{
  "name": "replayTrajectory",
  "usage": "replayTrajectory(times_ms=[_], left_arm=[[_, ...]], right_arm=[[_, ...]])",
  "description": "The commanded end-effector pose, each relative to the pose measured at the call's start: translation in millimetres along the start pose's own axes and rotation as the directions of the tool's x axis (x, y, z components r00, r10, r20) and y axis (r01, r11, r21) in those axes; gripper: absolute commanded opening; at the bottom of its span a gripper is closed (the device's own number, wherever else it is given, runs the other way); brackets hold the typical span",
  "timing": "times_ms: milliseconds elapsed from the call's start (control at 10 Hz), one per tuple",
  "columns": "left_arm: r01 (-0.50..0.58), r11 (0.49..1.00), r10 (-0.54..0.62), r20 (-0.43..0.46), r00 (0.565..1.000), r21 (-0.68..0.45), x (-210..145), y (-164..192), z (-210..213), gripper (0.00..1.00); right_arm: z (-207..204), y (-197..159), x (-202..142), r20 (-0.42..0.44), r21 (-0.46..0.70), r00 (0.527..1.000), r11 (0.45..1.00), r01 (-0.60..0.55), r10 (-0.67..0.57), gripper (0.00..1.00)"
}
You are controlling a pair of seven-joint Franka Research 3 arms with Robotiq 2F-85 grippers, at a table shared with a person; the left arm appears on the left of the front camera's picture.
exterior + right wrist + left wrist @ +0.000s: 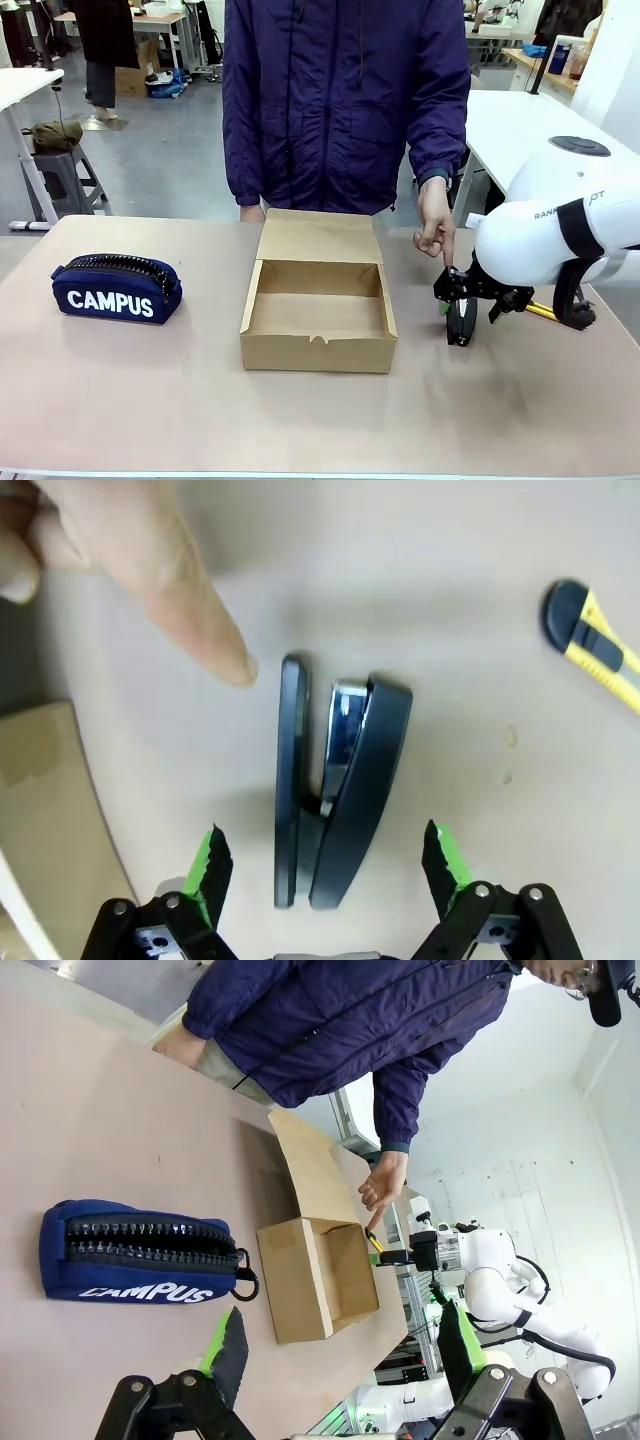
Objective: Pack the item into the box.
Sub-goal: Pick up the item indicated by the person and place it inside the Mailer Box.
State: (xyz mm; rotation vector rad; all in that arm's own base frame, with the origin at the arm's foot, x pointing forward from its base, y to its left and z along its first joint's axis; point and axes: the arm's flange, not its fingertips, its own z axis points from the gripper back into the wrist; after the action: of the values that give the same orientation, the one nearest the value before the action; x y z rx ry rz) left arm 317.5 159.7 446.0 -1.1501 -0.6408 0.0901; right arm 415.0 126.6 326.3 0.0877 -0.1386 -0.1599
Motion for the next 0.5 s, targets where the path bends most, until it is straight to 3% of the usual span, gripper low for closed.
replayTrajectory(times_ms=[0, 400], left_arm=[[0.023, 0.999, -0.023, 0.019, 1.000, -0.025, 0.3, -0.2, -1.2, 1.00], [0.023, 0.999, -0.023, 0.019, 1.000, -0.025, 0.3, -0.2, -1.2, 1.00]], right_arm=[[-11.3, 5.9, 13.0, 0.029, -0.043, 0.999, 0.998, 0.035, -0.034, 1.00], [-16.1, 9.1, 13.7, 0.030, -0.051, 0.999, 0.998, 0.024, -0.023, 1.00]])
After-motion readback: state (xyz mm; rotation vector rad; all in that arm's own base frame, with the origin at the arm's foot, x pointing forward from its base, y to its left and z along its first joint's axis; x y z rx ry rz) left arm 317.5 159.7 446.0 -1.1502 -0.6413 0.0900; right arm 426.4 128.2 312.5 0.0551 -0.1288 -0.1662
